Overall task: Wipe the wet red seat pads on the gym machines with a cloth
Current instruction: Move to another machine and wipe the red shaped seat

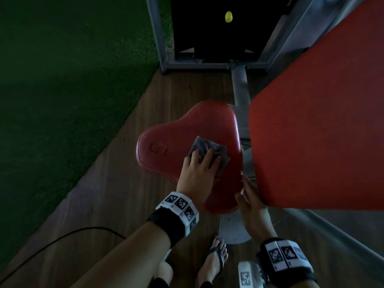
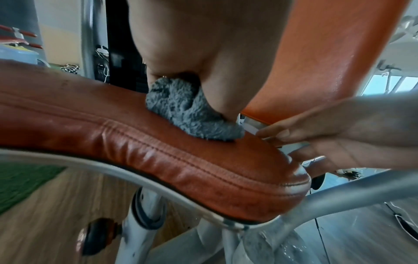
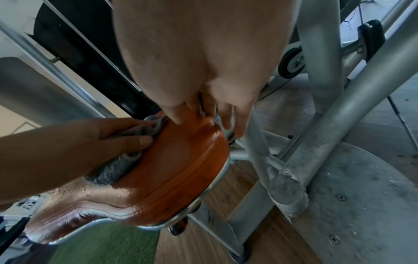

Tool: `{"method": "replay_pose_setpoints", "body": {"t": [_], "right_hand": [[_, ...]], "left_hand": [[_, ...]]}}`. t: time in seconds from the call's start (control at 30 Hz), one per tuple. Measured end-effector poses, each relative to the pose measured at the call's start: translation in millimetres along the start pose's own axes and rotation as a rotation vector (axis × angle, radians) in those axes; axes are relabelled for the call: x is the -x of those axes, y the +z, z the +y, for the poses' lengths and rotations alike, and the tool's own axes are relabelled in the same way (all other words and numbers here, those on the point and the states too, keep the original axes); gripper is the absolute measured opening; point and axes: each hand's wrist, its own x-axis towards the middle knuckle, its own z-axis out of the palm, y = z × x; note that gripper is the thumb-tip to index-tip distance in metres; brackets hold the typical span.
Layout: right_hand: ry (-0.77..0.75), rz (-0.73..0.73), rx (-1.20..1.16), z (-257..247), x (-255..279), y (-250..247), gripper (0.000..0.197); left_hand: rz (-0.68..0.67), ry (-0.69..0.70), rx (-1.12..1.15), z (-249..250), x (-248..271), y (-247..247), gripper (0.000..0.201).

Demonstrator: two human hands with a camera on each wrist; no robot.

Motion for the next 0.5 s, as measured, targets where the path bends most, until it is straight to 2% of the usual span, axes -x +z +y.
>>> {"method": "replay_pose_setpoints", "body": {"t": [0.07, 0.13, 0.33, 0.5], "right_hand": [[-0.008, -0.032, 0.021, -1.0, 1.0, -3.0, 0.057], [-0.007, -0.052, 0.050, -0.9, 2.5, -4.9, 0.059], [0.071, -0.045, 0.048, -6.0, -0.5, -3.6, 0.061], [0.086, -0.037, 0.022, 4.6, -6.6, 0.9, 0.061]], "left_hand": [[0.138, -0.027, 0.052, -3.6, 6.2, 4.2, 0.042], [0.190, -0.089, 0.119, -5.3, 14.9, 5.5, 0.034], [0.345, -0.400, 0.311, -0.4, 56.4, 17.2, 0.035], [0.443, -0.685, 0.707, 22.8, 78.2, 30.7, 0.043]]}}
